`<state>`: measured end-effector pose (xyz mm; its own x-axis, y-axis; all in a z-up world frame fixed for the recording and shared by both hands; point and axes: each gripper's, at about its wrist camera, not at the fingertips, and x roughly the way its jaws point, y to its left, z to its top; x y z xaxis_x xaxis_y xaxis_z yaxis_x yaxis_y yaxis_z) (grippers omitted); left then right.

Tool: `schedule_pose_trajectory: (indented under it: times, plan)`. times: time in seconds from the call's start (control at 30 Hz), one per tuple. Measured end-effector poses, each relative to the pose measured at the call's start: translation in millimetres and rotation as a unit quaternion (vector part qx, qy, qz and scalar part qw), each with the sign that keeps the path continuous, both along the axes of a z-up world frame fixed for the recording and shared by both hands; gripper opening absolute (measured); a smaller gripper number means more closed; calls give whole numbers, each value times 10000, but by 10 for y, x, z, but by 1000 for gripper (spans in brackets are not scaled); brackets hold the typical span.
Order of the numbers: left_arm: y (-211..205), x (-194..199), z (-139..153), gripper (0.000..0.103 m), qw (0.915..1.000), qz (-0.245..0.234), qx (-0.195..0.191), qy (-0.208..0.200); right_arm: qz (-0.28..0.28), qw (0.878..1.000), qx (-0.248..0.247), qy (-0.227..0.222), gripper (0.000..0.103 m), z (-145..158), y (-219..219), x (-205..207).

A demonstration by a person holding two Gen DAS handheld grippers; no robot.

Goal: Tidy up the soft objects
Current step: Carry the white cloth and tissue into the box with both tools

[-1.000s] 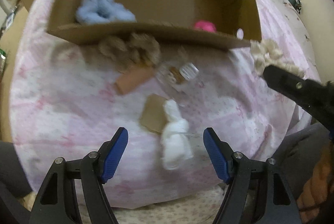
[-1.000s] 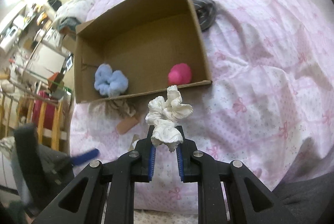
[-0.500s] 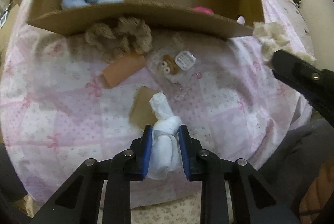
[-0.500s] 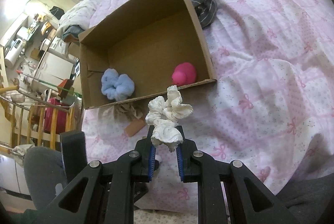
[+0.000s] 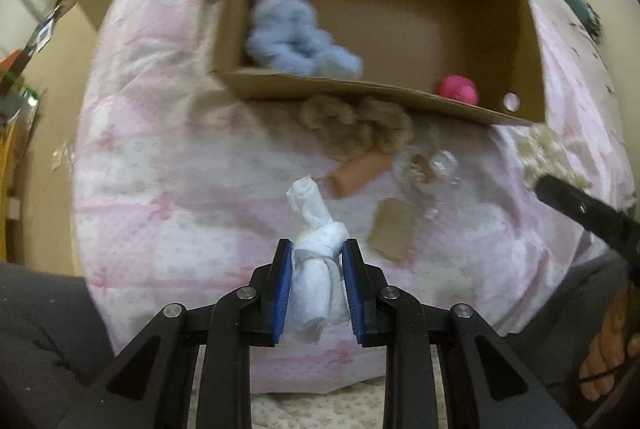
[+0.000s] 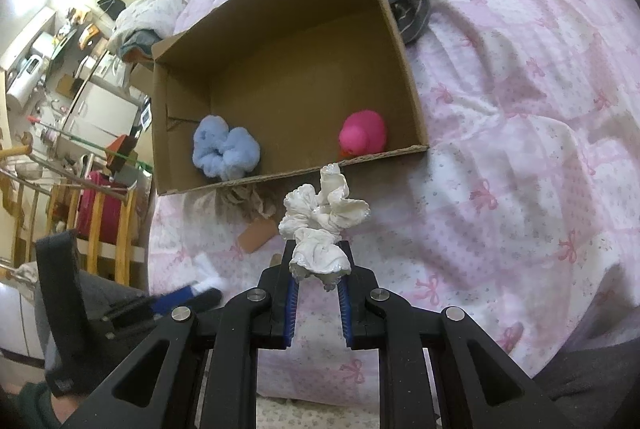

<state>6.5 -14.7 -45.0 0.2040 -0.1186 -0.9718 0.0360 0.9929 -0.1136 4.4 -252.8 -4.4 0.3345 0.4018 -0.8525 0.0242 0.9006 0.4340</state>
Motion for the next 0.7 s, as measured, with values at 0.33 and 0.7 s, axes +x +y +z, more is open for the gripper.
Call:
schedule_pose_trajectory:
  times: [0.33, 0.7]
  plan:
    - [228, 23, -32, 23, 9987, 489, 154, -5, 435, 9990, -77, -44, 19, 12, 267, 1]
    - [219, 119, 486, 23, 9938, 381, 332, -994, 373, 9940, 275, -992, 19, 423, 217, -102]
